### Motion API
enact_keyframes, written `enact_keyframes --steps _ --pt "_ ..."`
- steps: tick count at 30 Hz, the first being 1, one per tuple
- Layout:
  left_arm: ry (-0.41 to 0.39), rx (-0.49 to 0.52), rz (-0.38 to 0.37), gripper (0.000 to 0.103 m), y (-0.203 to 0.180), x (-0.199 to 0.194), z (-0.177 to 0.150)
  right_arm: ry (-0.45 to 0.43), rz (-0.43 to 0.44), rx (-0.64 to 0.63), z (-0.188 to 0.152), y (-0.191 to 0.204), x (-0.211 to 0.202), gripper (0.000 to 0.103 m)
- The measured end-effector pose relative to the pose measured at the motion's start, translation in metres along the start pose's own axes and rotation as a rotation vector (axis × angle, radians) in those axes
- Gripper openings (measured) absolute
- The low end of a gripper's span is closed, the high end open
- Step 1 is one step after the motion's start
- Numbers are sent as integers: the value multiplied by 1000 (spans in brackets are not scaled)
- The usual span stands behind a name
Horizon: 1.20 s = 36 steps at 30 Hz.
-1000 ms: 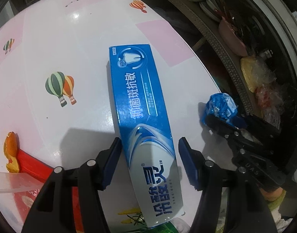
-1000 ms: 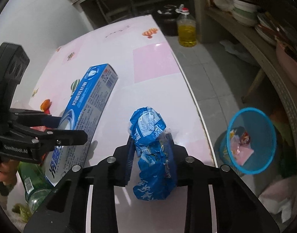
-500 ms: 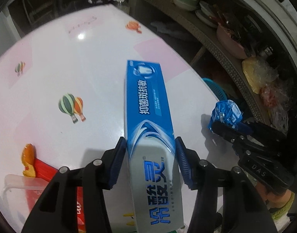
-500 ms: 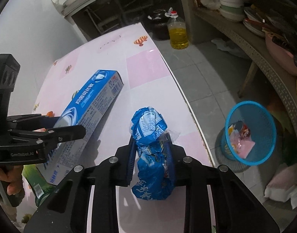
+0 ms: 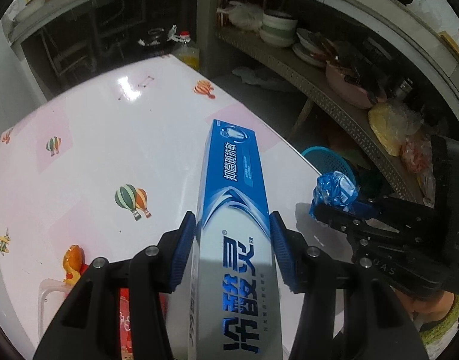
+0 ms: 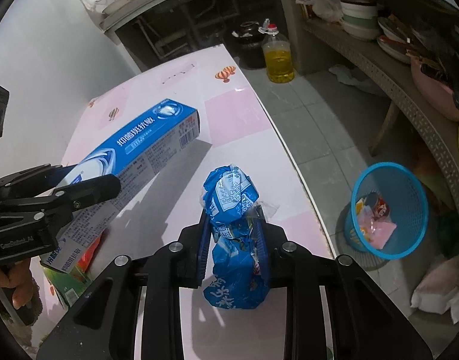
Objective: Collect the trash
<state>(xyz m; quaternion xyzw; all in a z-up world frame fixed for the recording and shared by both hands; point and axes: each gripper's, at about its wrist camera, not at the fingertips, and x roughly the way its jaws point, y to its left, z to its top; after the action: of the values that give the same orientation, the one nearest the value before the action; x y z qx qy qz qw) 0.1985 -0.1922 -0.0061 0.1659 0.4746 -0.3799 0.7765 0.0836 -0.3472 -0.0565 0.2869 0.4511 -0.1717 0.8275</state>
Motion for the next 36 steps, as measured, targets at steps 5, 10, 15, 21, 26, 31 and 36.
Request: enact_keyframes --steps 5,10,15,21,26,31,36 --pt "-40 17 13 49 -4 -10 1 -8 1 -7 1 2 -3 25" --pt "-66 23 14 49 -5 -20 0 -19 3 -17 3 5 -7 25" --pt "-91 33 18 49 -11 -29 -1 -42 7 -16 4 2 -17 25" --pt "-117 54 5 49 -24 -40 -2 -75 6 1 0 -2 -31 25" --pt "-128 76 -24 49 -37 -46 2 -103 0 44 -6 -13 -46 25" --pt "-115 120 -80 49 -59 -46 8 -129 0 118 -14 -32 -62 25" --pt "-83 184 -138 49 -90 -38 17 -156 -16 209 -26 -60 -78 25"
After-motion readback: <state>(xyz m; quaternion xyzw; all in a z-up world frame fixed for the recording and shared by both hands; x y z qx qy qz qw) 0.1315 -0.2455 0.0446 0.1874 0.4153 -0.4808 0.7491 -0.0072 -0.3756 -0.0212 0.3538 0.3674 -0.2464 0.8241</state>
